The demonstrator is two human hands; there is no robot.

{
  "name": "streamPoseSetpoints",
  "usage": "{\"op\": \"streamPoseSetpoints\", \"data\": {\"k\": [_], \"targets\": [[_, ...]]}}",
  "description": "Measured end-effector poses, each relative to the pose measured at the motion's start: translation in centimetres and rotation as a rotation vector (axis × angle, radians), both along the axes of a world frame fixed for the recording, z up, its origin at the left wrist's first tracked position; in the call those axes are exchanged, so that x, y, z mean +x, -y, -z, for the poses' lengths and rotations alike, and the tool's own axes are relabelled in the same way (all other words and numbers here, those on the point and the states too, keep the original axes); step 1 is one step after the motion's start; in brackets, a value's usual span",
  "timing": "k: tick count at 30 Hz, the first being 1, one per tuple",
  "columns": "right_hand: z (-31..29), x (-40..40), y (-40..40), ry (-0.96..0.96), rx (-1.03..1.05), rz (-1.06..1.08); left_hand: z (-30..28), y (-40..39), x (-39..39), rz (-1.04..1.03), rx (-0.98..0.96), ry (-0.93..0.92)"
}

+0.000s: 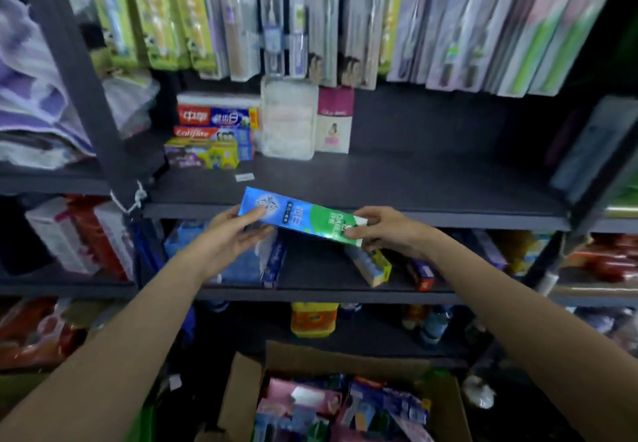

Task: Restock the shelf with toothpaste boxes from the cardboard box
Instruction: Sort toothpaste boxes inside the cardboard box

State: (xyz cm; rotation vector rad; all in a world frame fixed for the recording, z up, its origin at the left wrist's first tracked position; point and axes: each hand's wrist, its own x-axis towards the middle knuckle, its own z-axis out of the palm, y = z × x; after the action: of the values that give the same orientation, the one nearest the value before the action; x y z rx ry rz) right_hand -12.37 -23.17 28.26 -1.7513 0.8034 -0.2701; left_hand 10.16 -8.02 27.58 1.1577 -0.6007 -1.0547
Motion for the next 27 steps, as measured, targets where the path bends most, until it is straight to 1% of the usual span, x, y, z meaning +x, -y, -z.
{"op": "streamPoseSetpoints", "data": {"k": [2, 3, 4, 5, 6, 7, 8, 9, 12, 13, 14, 16, 18, 20, 22, 27], "targets": [[-1.6, -0.9, 0.7, 0.223, 0.135, 0.16, -1.0, 1.7, -0.9, -0.008, -0.029, -0.048], [-2.5, -1.1, 1.3, 0.367, 0.192, 0.257, -1.4, 2.7, -1.7, 0.014, -0.028, -0.028], [-3.4, -1.3, 2.0, 0.533, 0.248, 0.351, -1.8, 3.8, -2.7, 0.056, -0.008, 0.038], [-4.4, -1.4, 2.8, 0.678, 0.291, 0.439, -2.1, 5.0, -3.7, 0.109, 0.037, 0.177], [-5.3, -1.3, 3.6, 0.781, 0.309, 0.511, -2.3, 6.1, -4.8, 0.163, 0.088, 0.357], [-6.0, -1.3, 4.2, 0.827, 0.292, 0.549, -2.5, 7.5, -6.1, 0.2, 0.12, 0.531], [-6.5, -1.2, 4.6, 0.793, 0.229, 0.554, -2.6, 8.9, -7.3, 0.218, 0.122, 0.652], [-6.7, -1.2, 4.8, 0.675, 0.122, 0.533, -2.6, 10.2, -8.5, 0.211, 0.107, 0.704], [-6.0, -1.7, 6.3, 0.162, -0.238, 0.386, -2.9, 14.7, -11.6, 0.063, 0.029, 0.711], [-5.9, -2.0, 7.2, 0.066, -0.311, 0.38, -3.1, 16.2, -12.4, 0.014, 0.02, 0.754], [-6.0, -2.5, 8.1, 0.04, -0.344, 0.402, -3.4, 17.8, -13.1, -0.018, 0.016, 0.808], [-6.0, -3.6, 10.6, 0.08, -0.328, 0.487, -3.9, 20.6, -14.4, -0.027, 0.017, 0.911], [-5.8, -4.7, 13.1, 0.083, -0.338, 0.548, -3.8, 23.5, -15.3, 0.051, 0.03, 1.012], [-4.9, -5.5, 16.0, 0.005, -0.453, 0.592, -3.6, 26.4, -16.0, 0.122, 0.052, 1.116], [-3.9, -5.9, 18.3, -0.094, -0.561, 0.625, -3.5, 28.6, -16.3, 0.138, 0.059, 1.121], [-1.9, -6.0, 23.3, -0.158, -0.601, 0.679, -3.9, 32.9, -16.8, 0.238, 0.076, 1.051]]}}
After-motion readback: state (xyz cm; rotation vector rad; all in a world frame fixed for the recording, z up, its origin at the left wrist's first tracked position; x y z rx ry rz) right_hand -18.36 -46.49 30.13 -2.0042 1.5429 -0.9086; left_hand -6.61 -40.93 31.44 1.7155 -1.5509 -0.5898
